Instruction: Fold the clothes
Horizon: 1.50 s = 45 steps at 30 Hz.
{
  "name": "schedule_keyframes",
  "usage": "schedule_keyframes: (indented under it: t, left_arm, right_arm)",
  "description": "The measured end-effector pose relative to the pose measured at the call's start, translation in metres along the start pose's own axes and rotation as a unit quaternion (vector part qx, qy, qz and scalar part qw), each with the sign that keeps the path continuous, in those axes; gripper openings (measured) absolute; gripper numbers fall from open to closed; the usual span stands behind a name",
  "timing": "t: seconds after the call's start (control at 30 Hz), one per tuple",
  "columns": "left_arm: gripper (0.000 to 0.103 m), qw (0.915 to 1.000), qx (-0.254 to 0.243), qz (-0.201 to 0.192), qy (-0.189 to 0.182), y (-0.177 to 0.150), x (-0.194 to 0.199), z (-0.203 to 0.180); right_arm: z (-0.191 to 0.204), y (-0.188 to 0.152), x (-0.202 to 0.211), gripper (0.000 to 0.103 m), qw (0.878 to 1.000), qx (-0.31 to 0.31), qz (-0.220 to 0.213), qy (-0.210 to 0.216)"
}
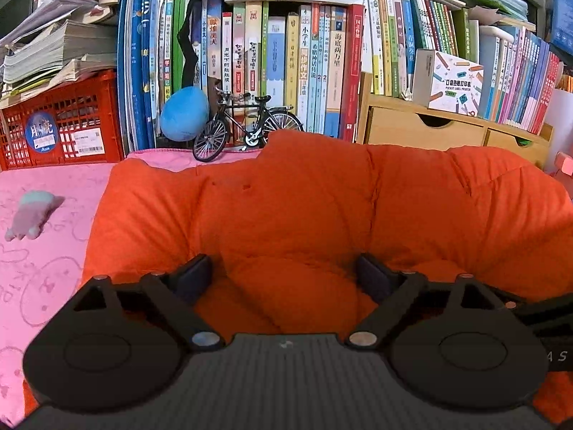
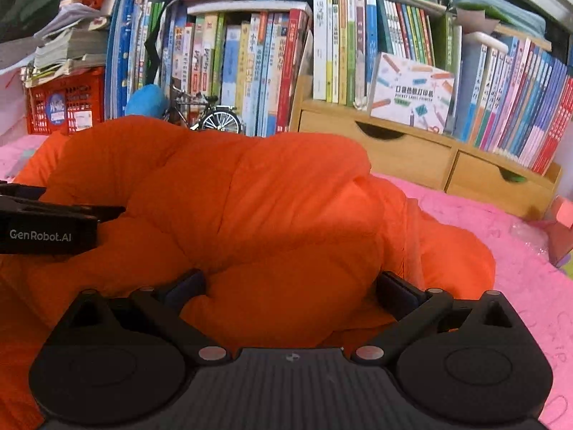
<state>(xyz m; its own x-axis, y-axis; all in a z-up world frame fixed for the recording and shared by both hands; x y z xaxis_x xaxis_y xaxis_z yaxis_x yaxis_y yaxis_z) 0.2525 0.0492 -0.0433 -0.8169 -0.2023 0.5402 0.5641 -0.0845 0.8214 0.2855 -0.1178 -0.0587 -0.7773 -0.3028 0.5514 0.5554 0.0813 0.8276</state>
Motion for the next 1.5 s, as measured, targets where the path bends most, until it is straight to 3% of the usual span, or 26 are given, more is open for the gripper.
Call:
schedule_keyframes:
  t: [0.47, 0.6, 0.67, 0.77, 0.9, 1.0, 1.1, 1.13, 1.17, 1.2, 1.27, 1.37, 1.4, 1.5]
  left_arm:
    - [0.099, 0.9994, -0.007, 0.032, -0.012, 0.004, -0.019, 0.001]
    - [0.095, 0.9998, -0.018, 0.009, -0.006, 0.002, 0.011, 0.005]
    - [0.094, 0.9998, -0.013, -0.015, -0.002, -0.001, 0.038, 0.006]
    - [0.094, 0.9987, -0.020, -0.040, -0.024, -0.005, 0.059, -0.001]
    - [0.095, 0.9976, -0.067, -0.014, 0.000, -0.015, 0.047, -0.008]
    - [0.099, 0.9983, -0.056, 0.007, -0.015, -0.023, 0.035, -0.005]
    - [0.101, 0.9981, -0.055, 0.020, -0.020, -0.023, 0.030, -0.003]
    - [0.096, 0.9982, -0.053, 0.015, -0.023, -0.022, 0.036, -0.002]
    - [0.092, 0.9984, -0.050, 0.010, -0.026, -0.020, 0.041, 0.000]
    - [0.084, 0.9989, -0.030, -0.025, -0.026, -0.010, 0.053, 0.008]
    - [0.083, 0.9952, 0.010, -0.094, -0.025, 0.010, 0.079, 0.023]
    - [0.085, 0.9845, 0.046, -0.167, -0.026, 0.047, 0.090, 0.033]
    - [0.085, 0.9865, 0.040, -0.158, -0.014, 0.059, 0.076, 0.029]
    - [0.083, 0.9918, 0.027, -0.125, 0.008, 0.081, 0.028, 0.018]
  right_arm:
    - [-0.008, 0.000, -0.013, 0.103, 0.999, -0.030, 0.037, 0.015]
    - [-0.014, 0.006, 0.011, 0.100, 0.999, -0.045, 0.002, 0.017]
    - [-0.020, 0.009, 0.042, 0.102, 0.994, -0.084, -0.036, 0.053]
    - [-0.021, 0.009, 0.066, 0.103, 0.987, -0.121, -0.040, 0.101]
    - [-0.019, 0.000, 0.060, 0.103, 0.994, -0.089, -0.024, 0.053]
    - [-0.028, -0.008, 0.046, 0.103, 0.996, -0.089, 0.002, 0.015]
    - [-0.036, -0.012, 0.035, 0.103, 0.993, -0.112, 0.030, 0.016]
    - [-0.035, -0.012, 0.034, 0.103, 0.993, -0.110, 0.032, 0.014]
    - [-0.033, -0.010, 0.039, 0.102, 0.995, -0.099, 0.025, 0.009]
    - [-0.031, -0.008, 0.044, 0.097, 0.996, -0.090, 0.015, 0.006]
    - [-0.031, 0.005, 0.074, 0.095, 0.994, -0.086, -0.058, 0.038]
    - [-0.030, 0.040, 0.117, 0.097, 0.970, -0.115, -0.176, 0.120]
    - [-0.026, 0.052, 0.119, 0.097, 0.965, -0.112, -0.198, 0.129]
    - [-0.002, 0.084, 0.095, 0.095, 0.965, -0.059, -0.242, 0.082]
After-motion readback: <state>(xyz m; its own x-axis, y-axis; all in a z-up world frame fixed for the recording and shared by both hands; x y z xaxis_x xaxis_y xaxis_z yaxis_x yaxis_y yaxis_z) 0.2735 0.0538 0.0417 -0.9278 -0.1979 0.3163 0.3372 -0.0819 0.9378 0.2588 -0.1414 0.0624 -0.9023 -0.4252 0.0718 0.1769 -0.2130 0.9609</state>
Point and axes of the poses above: each gripper's, at about its wrist camera, not at the fingertips, and x roughly against the way its jaws point, z to its left, y to its top, the point moved 6 cm from there along -x, roughly the way its jaws point, and after that the axes turned 15 degrees about -x, right-handed, at the moved point
